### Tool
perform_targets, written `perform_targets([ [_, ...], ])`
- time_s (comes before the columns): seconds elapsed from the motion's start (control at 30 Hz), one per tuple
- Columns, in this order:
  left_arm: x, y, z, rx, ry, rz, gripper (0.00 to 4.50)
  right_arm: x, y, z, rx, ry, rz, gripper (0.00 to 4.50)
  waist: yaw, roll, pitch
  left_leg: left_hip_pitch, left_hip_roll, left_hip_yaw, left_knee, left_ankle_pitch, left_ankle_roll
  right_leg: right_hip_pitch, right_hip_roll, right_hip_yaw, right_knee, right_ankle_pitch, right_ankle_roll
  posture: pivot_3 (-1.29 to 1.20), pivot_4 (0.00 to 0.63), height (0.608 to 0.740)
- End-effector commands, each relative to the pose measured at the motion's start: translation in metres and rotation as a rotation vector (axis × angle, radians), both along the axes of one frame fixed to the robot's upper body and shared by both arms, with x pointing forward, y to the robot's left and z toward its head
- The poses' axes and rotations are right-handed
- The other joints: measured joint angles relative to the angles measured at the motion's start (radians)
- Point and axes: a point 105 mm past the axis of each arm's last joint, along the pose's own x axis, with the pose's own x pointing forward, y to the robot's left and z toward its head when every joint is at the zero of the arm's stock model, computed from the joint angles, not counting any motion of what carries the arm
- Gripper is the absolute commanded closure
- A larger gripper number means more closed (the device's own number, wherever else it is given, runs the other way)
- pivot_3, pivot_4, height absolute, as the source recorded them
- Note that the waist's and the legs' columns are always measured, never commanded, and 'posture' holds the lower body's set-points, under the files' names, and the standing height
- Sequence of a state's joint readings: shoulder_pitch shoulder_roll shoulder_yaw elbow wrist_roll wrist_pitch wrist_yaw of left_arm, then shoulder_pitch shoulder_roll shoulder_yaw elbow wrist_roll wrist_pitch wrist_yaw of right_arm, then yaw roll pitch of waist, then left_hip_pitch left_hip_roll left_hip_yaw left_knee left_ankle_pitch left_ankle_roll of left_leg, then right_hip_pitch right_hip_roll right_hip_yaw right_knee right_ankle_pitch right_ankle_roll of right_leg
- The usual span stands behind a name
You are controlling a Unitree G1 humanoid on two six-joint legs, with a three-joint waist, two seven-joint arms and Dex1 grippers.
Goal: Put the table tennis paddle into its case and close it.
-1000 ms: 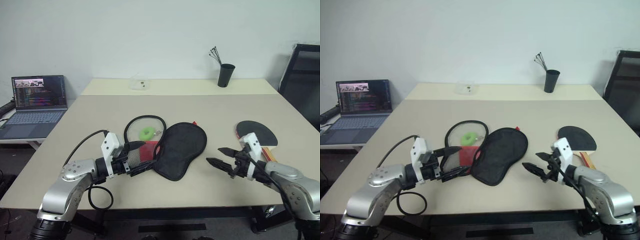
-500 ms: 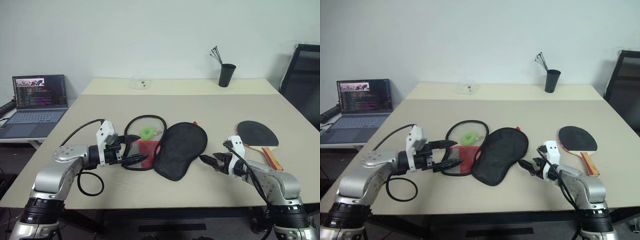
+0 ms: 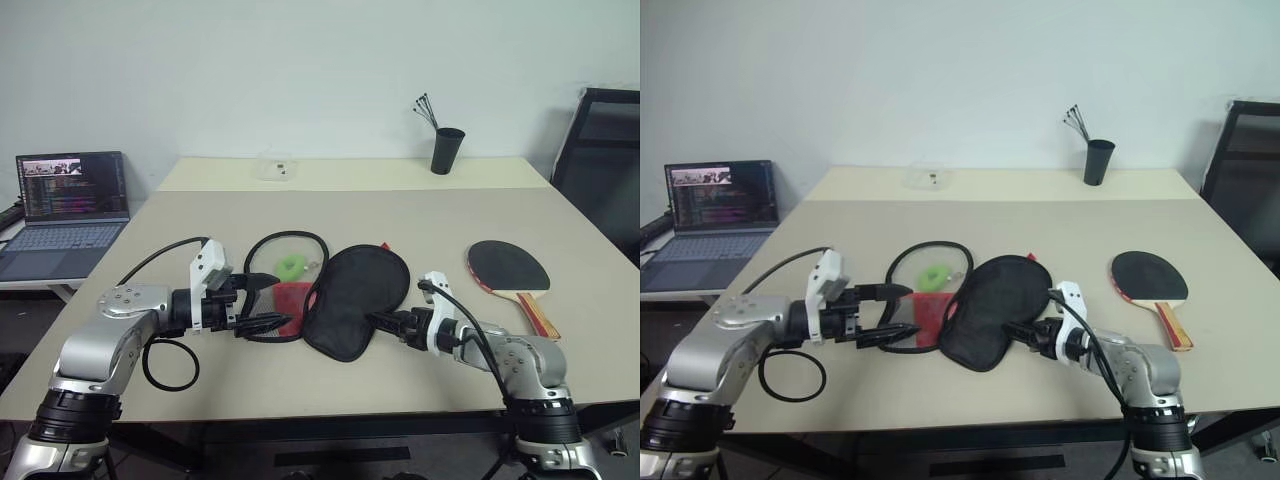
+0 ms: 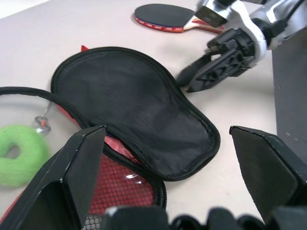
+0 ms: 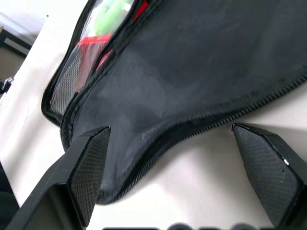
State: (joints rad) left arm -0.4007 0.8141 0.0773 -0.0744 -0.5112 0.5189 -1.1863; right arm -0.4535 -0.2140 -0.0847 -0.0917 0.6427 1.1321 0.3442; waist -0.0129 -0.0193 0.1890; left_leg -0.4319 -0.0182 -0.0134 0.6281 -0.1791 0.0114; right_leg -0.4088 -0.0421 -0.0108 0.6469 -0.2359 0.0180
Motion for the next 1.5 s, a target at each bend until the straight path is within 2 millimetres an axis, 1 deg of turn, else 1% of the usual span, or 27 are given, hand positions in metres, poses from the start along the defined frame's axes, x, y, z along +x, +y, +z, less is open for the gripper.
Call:
perform_targets([
  [0.03,-0.004,0.003,0.011,0.022,-0.039,-0.02,0.0,0.005,0.02,0.008,0.019,-0.044,0.036,0.05,-0.004,0.0,0.0,0.0,0.0,0.0,0.0,0.0,0.0,0.0,0.0,0.0,0.0,0.0,0.0,0.0,0.15,0.74],
  [0.13,-0.005,0.004,0.01,0.026,-0.04,-0.019,0.0,0.011,0.033,0.013,0.024,-0.082,0.049,0.05,-0.013,0.0,0.0,0.0,0.001,0.0,0.0,0.0,0.0,0.0,0.001,0.0,0.0,0.0,0.0,0.0,0.15,0.74],
  [0.23,-0.005,0.003,0.008,0.027,-0.041,-0.022,0.0,0.017,0.039,0.016,-0.006,-0.129,0.047,0.63,-0.015,0.0,0.0,0.0,0.001,0.0,-0.001,0.0,0.0,-0.001,0.001,0.0,0.0,0.0,0.0,0.0,0.15,0.74],
  [0.27,-0.005,0.003,0.007,0.027,-0.041,-0.025,0.0,0.019,0.039,0.016,-0.015,-0.139,0.044,0.93,-0.015,0.0,0.0,-0.001,0.001,0.0,-0.001,0.0,0.0,-0.001,0.001,0.0,0.0,0.0,0.0,0.0,0.15,0.74],
  [0.43,-0.006,0.002,0.005,0.025,-0.044,-0.03,0.0,0.03,0.035,0.023,-0.028,-0.174,0.018,2.73,-0.015,0.0,0.0,-0.001,0.001,0.0,-0.001,0.0,0.0,-0.001,0.001,0.0,0.0,0.002,0.002,0.0,0.15,0.74],
  [0.6,-0.007,-0.002,0.003,0.022,-0.047,-0.05,0.0,0.044,0.016,0.032,-0.047,-0.195,-0.024,4.46,-0.015,0.0,0.0,-0.001,0.001,0.0,-0.001,0.0,0.0,-0.002,0.001,0.0,0.0,0.0,0.0,0.0,0.15,0.74],
  [0.9,-0.006,-0.013,0.003,0.014,-0.06,-0.106,0.0,0.058,-0.019,0.033,-0.137,-0.189,-0.035,4.46,-0.014,0.0,0.0,-0.001,0.001,0.0,-0.001,0.0,0.0,-0.002,0.001,0.0,0.0,0.001,0.0,0.0,0.15,0.74],
  [1.07,-0.002,-0.018,0.005,0.015,-0.072,-0.131,0.0,0.068,-0.044,0.039,-0.18,-0.193,-0.064,4.46,-0.014,0.0,0.0,-0.001,0.001,0.001,-0.001,0.0,0.0,-0.001,0.001,0.0,0.0,0.001,0.001,0.0,0.15,0.74],
  [1.27,0.001,-0.022,0.005,0.019,-0.081,-0.15,0.0,0.075,-0.068,0.043,-0.214,-0.188,-0.094,4.46,-0.014,0.0,0.0,-0.001,0.001,0.001,-0.001,0.0,0.0,-0.001,0.001,0.0,0.0,0.002,0.003,0.0,0.15,0.74],
  [1.4,0.003,-0.025,0.005,0.019,-0.083,-0.161,0.0,0.079,-0.076,0.04,-0.253,-0.181,-0.097,4.46,-0.014,0.0,0.0,-0.001,0.001,0.001,-0.001,0.0,0.0,-0.001,0.002,0.0,0.0,0.003,0.004,0.0,0.15,0.74],
  [1.5,0.003,-0.027,0.005,0.019,-0.084,-0.168,0.0,0.082,-0.077,0.04,-0.271,-0.187,-0.086,4.46,-0.015,0.0,0.0,-0.001,0.001,0.001,-0.001,0.0,0.0,-0.001,0.002,0.0,0.0,0.003,0.004,0.0,0.15,0.74],
])
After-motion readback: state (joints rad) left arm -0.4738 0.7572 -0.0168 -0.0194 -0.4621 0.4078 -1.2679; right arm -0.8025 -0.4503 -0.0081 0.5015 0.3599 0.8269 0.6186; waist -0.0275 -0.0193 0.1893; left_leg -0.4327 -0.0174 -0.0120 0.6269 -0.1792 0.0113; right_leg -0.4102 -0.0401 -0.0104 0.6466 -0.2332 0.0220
